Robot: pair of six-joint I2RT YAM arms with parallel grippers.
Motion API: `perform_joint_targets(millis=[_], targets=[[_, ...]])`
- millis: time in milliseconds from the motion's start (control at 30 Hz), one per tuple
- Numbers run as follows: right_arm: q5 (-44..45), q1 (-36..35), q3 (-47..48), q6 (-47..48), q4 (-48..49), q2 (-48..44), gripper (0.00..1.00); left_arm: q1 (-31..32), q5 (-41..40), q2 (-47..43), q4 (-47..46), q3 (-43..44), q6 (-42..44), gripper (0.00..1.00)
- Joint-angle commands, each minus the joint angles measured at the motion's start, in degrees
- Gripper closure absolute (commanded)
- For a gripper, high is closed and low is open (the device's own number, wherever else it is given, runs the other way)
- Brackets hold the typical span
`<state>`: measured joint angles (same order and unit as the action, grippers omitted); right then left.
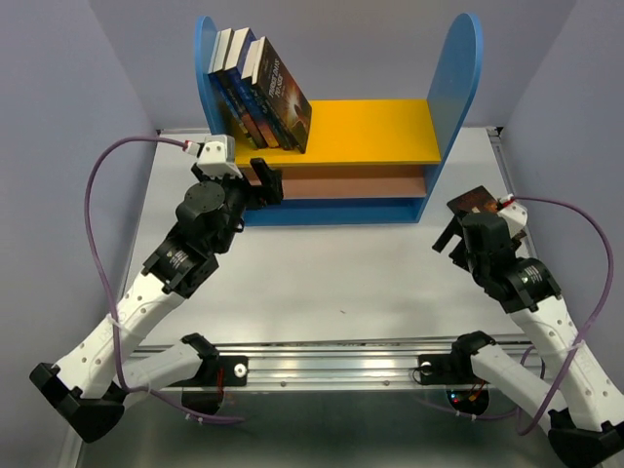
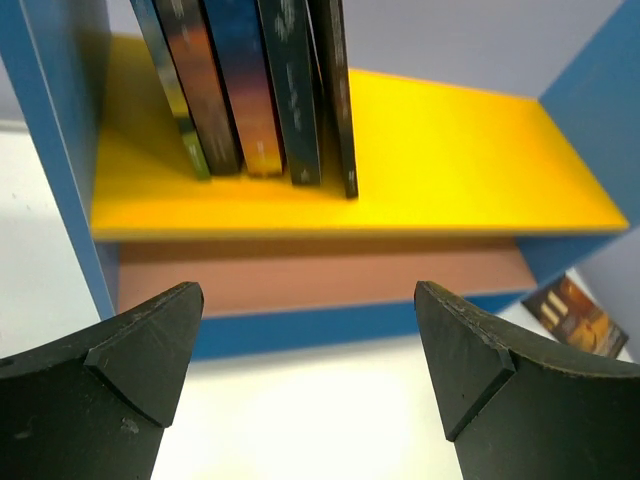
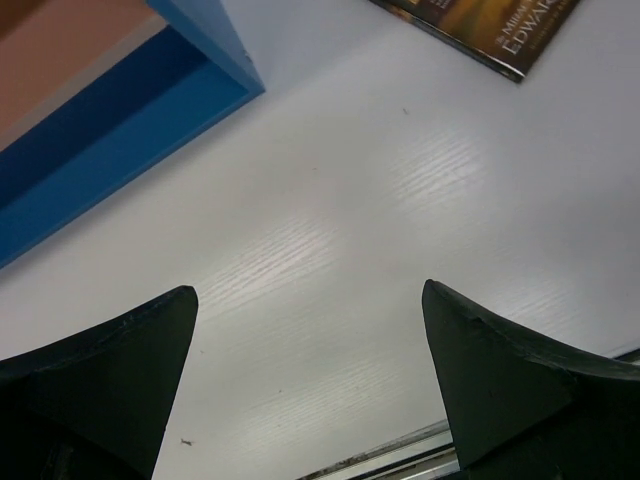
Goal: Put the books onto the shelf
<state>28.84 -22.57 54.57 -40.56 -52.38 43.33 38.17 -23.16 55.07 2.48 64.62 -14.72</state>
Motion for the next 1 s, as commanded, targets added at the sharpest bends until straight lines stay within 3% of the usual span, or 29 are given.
perform_joint_targets(millis=[0,133,233,367,567,700,967], targets=[[8.95,-0.28,-2.34,-9.01,-5.89,-0.44,0.0,0.24,5.14,-5.32,0.68,-5.54,-3.99,0.01],[10.88,0.24,-5.16,-11.48,-3.62,2.72,0.0,0.24,11.54,-8.04,-1.24,-13.0,-6.63,0.01],[9.32,4.62,-5.17,-9.03,1.65,6.48,0.0,0.24,12.26,-10.68,-2.04,-17.58,-10.67,0.01],[-4.46,16.04,-7.1,-2.18,10.52,13.59,0.0,0.24,12.7,-13.66,-2.04,-22.86,-14.27,0.01],[-10.83,31.08,-5.79,3.18,23.71,23.45,0.0,0.32,13.05,-16.22,-3.17,-28.22,-17.27,0.01],[-13.03,34.87,2.54,7.4,29.0,35.92,0.0,0.24,12.44,-16.49,-4.67,-30.69,-18.41,0.01],[-14.33,36.1,31.68,18.84,32.87,65.95,0.0,0.24,11.9,-13.24,-6.61,-31.93,-19.56,0.01]])
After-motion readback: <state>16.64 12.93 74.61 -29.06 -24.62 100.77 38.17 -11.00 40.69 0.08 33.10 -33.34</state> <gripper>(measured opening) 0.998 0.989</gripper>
